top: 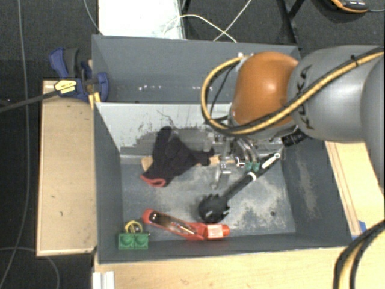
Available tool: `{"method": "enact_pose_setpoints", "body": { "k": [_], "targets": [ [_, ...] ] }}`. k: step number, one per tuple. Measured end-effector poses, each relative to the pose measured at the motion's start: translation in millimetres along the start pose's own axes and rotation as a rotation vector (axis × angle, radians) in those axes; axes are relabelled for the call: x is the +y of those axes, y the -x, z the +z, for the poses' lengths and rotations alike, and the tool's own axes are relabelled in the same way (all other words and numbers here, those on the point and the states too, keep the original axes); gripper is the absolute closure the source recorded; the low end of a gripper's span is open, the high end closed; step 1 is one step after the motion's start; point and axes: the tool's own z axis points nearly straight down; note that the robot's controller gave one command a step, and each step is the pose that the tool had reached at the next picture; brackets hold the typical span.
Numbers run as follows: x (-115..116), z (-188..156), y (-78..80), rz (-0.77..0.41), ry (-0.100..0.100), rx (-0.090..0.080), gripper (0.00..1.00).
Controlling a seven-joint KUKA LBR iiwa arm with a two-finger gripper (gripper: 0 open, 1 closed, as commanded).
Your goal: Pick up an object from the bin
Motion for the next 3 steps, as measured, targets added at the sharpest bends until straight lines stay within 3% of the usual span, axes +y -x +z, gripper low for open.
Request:
{"method": "enact_pose_setpoints", "body": {
  "k": [1,2,3],
  "targets": [
    [0,-4,2.0,0.003,0.001,-0.008,0.00],
    [-60,85,-81.8,-0.455,-0.001,-0.001,0.00],
    [-45,5,-79.9,-0.439,-0.001,-0.014,0.00]
  ]
}}
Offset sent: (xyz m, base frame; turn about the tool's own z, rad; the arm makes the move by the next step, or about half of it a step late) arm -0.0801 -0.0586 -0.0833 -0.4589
